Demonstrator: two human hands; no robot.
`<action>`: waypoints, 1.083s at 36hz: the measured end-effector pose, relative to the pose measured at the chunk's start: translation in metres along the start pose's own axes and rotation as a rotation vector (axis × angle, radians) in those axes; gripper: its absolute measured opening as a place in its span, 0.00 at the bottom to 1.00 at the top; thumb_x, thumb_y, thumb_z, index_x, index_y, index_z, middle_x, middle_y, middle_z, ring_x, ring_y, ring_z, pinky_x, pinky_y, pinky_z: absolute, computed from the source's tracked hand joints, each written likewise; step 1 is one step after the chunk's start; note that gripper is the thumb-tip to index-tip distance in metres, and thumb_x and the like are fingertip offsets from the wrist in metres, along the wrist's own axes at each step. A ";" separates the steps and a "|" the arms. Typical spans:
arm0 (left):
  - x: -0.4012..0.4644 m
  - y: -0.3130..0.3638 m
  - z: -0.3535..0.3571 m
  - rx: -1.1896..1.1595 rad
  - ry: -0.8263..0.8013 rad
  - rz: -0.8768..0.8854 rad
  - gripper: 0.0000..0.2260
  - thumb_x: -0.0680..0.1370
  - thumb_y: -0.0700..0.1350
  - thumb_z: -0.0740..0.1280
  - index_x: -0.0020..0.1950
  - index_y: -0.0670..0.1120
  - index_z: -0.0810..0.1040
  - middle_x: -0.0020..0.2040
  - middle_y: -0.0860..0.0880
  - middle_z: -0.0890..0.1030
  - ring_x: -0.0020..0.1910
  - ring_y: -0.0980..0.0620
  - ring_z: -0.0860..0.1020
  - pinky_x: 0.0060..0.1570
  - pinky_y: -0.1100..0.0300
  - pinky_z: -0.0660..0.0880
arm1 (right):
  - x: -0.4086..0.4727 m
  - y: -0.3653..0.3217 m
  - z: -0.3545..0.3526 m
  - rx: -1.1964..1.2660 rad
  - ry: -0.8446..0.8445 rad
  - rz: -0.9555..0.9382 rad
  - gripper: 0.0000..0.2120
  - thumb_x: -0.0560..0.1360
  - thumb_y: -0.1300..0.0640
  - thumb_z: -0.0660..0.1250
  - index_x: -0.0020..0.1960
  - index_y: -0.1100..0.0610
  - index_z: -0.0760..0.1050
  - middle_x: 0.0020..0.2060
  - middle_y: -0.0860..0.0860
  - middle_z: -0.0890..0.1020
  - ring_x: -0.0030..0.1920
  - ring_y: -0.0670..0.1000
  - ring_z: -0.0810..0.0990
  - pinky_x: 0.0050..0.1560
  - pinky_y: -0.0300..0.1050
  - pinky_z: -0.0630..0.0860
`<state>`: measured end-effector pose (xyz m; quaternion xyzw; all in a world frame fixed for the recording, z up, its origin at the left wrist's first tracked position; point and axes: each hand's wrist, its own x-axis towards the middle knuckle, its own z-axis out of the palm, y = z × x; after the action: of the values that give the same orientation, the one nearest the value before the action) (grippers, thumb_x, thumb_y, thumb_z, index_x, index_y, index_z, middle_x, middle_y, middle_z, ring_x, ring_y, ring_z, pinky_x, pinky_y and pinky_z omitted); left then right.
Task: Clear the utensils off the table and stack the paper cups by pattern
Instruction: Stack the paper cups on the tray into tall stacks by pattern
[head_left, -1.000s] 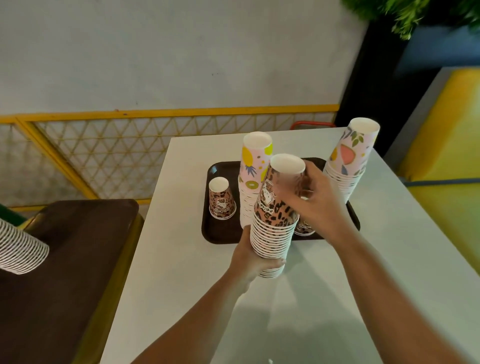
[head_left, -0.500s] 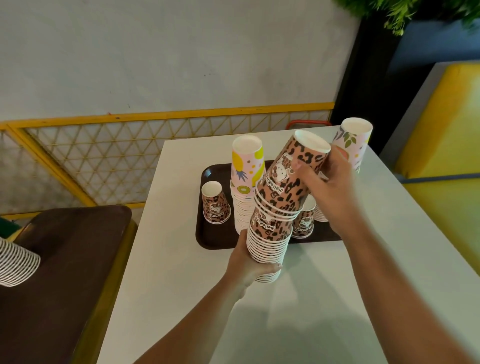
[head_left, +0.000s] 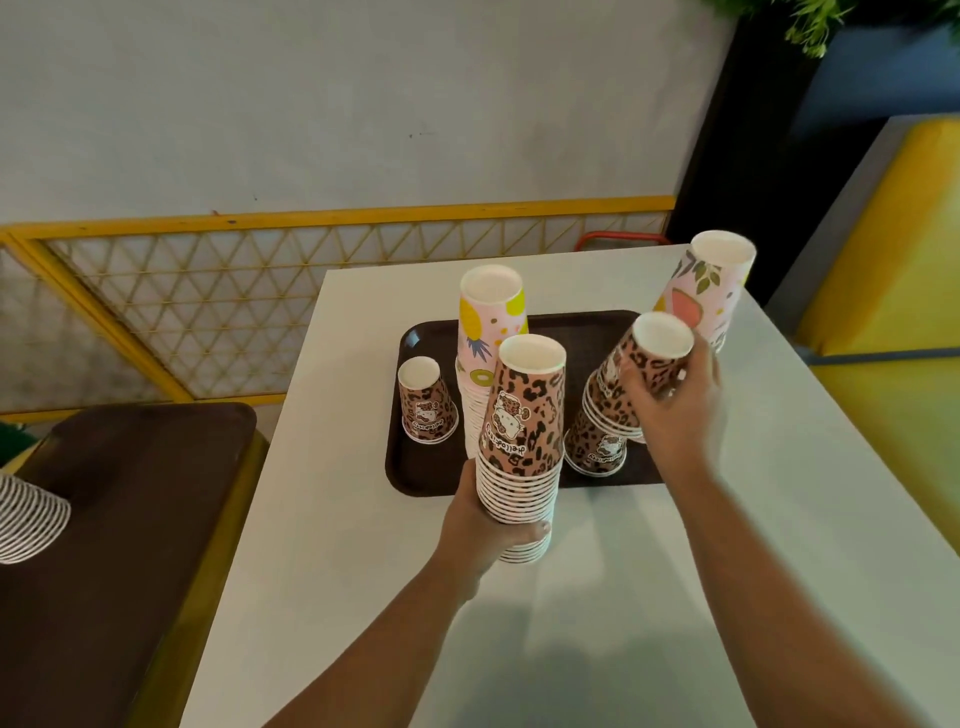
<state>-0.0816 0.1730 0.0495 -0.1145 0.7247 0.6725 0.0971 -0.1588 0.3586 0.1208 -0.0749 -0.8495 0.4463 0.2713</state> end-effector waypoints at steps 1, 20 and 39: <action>-0.001 0.001 0.000 -0.005 -0.003 0.001 0.40 0.53 0.45 0.80 0.61 0.64 0.68 0.58 0.56 0.80 0.58 0.54 0.77 0.56 0.53 0.77 | -0.003 0.005 0.004 -0.018 -0.015 -0.001 0.30 0.70 0.52 0.72 0.67 0.60 0.66 0.60 0.57 0.75 0.59 0.58 0.75 0.57 0.52 0.74; -0.002 0.006 0.008 0.000 0.000 -0.020 0.37 0.57 0.39 0.80 0.59 0.61 0.68 0.57 0.55 0.79 0.58 0.55 0.77 0.55 0.54 0.76 | -0.022 -0.041 -0.002 0.220 -0.361 -0.150 0.30 0.70 0.38 0.64 0.66 0.54 0.69 0.59 0.45 0.75 0.57 0.40 0.75 0.57 0.32 0.71; -0.009 0.010 0.022 0.046 -0.032 -0.018 0.33 0.60 0.35 0.80 0.55 0.59 0.68 0.55 0.56 0.79 0.55 0.56 0.76 0.48 0.63 0.74 | -0.022 -0.062 -0.023 0.250 -0.384 -0.063 0.25 0.68 0.47 0.72 0.61 0.54 0.72 0.50 0.45 0.81 0.53 0.46 0.79 0.55 0.50 0.78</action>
<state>-0.0765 0.1956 0.0603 -0.1078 0.7373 0.6565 0.1172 -0.1210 0.3301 0.1717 0.0719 -0.8257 0.5453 0.1256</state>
